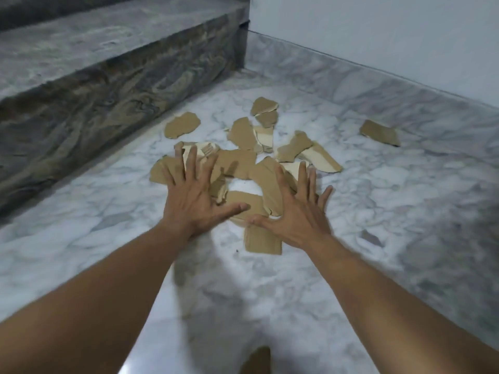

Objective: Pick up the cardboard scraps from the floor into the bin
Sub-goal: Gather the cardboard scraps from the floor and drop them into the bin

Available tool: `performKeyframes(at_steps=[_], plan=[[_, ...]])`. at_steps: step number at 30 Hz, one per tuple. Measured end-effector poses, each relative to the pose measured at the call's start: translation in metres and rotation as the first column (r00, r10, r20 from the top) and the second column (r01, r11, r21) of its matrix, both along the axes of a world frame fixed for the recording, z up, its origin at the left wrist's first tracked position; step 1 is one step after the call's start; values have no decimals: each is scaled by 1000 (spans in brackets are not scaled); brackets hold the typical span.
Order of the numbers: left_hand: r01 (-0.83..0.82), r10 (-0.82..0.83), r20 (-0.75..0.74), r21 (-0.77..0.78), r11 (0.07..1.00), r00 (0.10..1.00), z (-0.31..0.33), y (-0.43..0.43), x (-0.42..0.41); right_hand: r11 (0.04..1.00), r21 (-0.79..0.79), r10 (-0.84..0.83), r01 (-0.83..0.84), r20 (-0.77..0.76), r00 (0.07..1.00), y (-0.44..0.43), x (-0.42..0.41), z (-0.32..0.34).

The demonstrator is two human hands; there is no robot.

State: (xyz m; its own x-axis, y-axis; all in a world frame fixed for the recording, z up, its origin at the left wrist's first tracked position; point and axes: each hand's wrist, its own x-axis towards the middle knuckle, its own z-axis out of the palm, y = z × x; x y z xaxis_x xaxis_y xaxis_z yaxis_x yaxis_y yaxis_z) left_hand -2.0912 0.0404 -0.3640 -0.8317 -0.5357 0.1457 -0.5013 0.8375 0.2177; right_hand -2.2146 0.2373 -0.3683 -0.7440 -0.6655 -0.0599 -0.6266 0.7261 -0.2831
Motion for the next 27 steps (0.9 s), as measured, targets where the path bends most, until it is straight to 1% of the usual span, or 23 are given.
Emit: performKeyframes(at_steps=[1, 2, 4, 6, 7, 8, 9, 10, 11, 12, 13, 14, 15, 16, 17, 18, 19, 20, 22, 24, 25, 26, 27], plan=[[57, -54, 67, -38, 998, 996, 3, -12, -14, 1000, -1, -19, 19, 3, 1000, -4, -11, 0], [83, -78, 134, -33, 996, 988, 6, -22, -26, 999, 20, -45, 45, 5, 999, -7, -23, 0], [39, -52, 250, 57, 998, 967, 7, -36, -45, 988, 115, -101, 99, 10, 995, -14, -46, 0], [-11, -11, 301, 74, 997, 954, 4, -39, -55, 974, 182, -141, 138, 5, 990, -22, -62, 1], [-13, -4, 299, 56, 998, 954, 3, -36, -55, 973, 179, -143, 143, -17, 990, -25, -67, 0], [-4, -7, 278, 37, 999, 961, 2, -33, -54, 979, 146, -134, 140, -51, 990, -27, -70, -2], [7, -12, 242, 22, 1000, 970, 2, -31, -52, 989, 79, -119, 126, -82, 989, -28, -69, -4], [-11, 6, 190, 26, 1000, 982, 6, -31, -51, 992, -33, -127, 125, -81, 989, -30, -69, -6], [-67, 61, 91, 58, 996, 994, 12, -33, -52, 969, -182, -177, 167, -39, 983, -32, -70, -5], [-149, 152, -24, 103, 984, 988, 16, -37, -54, 911, -323, -259, 255, 32, 965, -36, -74, -3], [-240, 256, -96, 154, 959, 962, 20, -45, -56, 843, -408, -344, 350, 91, 935, -41, -81, 2], [-316, 334, -70, 187, 930, 940, 20, -55, -57, 814, -409, -407, 413, 106, 907, -48, -90, 6], [-363, 360, 52, 195, 911, 932, 20, -63, -56, 833, -335, -436, 440, 92, 895, -53, -102, 10], [-384, 346, 201, 197, 902, 916, 17, -67, -54, 868, -227, -430, 441, 98, 898, -56, -112, 14], [-386, 314, 315, 198, 901, 896, 12, -70, -51, 899, -115, -407, 422, 134, 904, -59, -120, 15], [-379, 290, 374, 190, 906, 881, 7, -71, -50, 919, -18, -384, 394, 182, 905, -62, -127, 16], [-376, 284, 389, 185, 908, 876, 3, -72, -49, 935, 47, -353, 352, 229, 907, -66, -131, 17], [-380, 292, 378, 183, 907, 879, 3, -71, -50, 950, 66, -311, 305, 273, 910, -70, -131, 19], [-387, 313, 353, 159, 908, 882, 7, -67, -51, 980, 9, -190, 197, 311, 931, -82, -118, 18], [-386, 325, 348, 123, 914, 880, 13, -58, -51, 997, -9, -76, 80, 230, 970, -92, -95, 8], [-394, 332, 342, 130, 910, 879, 17, -54, -50, 998, -14, -51, 54, 175, 983, -95, -86, 5], [-409, 338, 334, 170, 897, 880, 21, -50, -48, 998, -34, -48, 54, 139, 989, -96, -79, 3], [-422, 336, 324, 245, 873, 884, 24, -48, -45, 996, -65, -55, 64, 134, 989, -96, -74, 5]])
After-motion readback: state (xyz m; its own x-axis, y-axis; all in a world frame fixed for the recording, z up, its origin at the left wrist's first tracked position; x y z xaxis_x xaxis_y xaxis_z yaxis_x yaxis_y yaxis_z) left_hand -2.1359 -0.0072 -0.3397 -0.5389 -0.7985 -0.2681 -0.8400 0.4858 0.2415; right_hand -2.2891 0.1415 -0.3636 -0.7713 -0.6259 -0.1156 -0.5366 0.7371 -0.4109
